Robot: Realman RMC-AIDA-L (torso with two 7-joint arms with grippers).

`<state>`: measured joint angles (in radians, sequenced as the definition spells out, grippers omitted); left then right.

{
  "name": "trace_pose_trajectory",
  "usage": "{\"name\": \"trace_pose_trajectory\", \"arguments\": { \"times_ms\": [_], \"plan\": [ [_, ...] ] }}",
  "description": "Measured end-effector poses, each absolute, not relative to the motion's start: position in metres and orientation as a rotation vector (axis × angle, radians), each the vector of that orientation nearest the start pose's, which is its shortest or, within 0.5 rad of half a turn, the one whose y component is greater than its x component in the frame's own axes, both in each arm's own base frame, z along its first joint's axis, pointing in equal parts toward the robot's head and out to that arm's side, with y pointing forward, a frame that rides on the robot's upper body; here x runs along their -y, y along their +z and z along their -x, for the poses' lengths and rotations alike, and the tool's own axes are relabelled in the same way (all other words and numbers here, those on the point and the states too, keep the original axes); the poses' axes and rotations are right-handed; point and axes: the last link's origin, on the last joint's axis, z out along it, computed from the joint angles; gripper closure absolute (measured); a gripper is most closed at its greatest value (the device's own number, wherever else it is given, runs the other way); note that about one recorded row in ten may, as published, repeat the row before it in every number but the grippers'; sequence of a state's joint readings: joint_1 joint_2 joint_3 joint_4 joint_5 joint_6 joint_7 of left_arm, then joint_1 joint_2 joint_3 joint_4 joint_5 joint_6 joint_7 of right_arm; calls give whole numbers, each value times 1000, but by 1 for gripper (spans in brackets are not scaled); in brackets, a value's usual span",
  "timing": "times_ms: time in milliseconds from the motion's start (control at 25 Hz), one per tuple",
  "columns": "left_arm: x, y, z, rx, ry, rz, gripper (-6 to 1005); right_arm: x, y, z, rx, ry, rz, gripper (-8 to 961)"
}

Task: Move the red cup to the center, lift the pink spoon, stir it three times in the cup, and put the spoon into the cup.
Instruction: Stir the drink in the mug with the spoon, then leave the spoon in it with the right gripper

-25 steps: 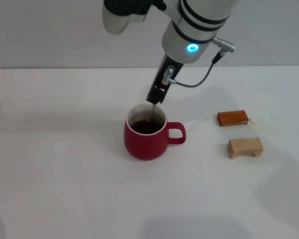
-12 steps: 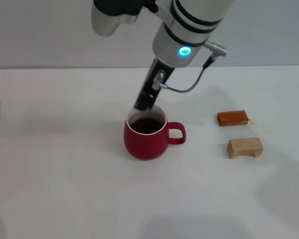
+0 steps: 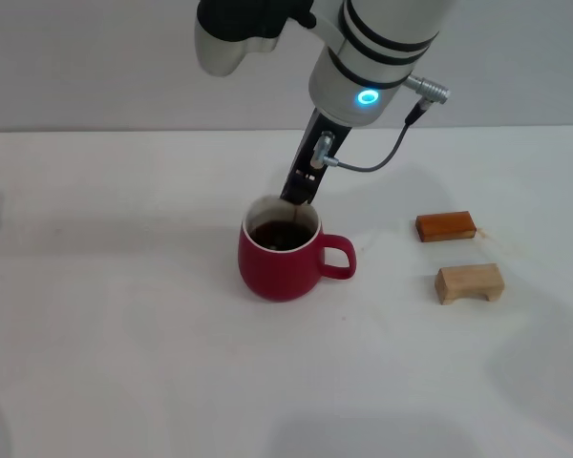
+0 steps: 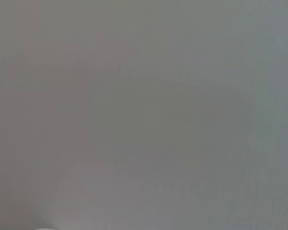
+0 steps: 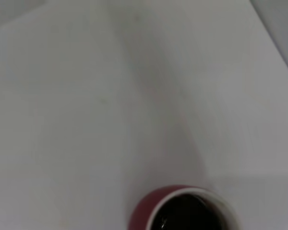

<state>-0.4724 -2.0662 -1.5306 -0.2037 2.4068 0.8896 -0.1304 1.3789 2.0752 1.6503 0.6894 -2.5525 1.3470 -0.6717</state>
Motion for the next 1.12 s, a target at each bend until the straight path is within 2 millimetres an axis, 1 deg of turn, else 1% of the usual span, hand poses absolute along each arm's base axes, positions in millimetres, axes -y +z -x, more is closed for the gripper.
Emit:
{"name": "trace_pose_trajectory", "arguments": {
  "times_ms": [200,320,400,480,640,800,920,1120],
  "plan": [
    [-358,48,381,856,-622,1109,151,-417,-79,-7,-254,-690,2784,749],
    [-358,48,381,855,-623,1108,151,-417,-81,-2,-242,-663,2790,749],
    [-358,48,381,855,-624,1107,151,-422,-80,1,-241,-629,2767,748],
    [-358,48,381,855,-625,1107,151,-425,-78,-1,-242,-640,2742,748],
    [-358,48,381,855,-624,1106,151,-424,-78,-5,-239,-674,2730,748],
    [-358,49,381,855,-624,1106,152,-417,-81,-3,-258,-672,2773,747],
    [-358,49,381,854,-625,1106,152,-416,-82,-2,-258,-665,2780,747],
    [-358,50,381,852,-624,1105,152,-414,-86,-3,-216,-701,2770,746]
  ]
}}
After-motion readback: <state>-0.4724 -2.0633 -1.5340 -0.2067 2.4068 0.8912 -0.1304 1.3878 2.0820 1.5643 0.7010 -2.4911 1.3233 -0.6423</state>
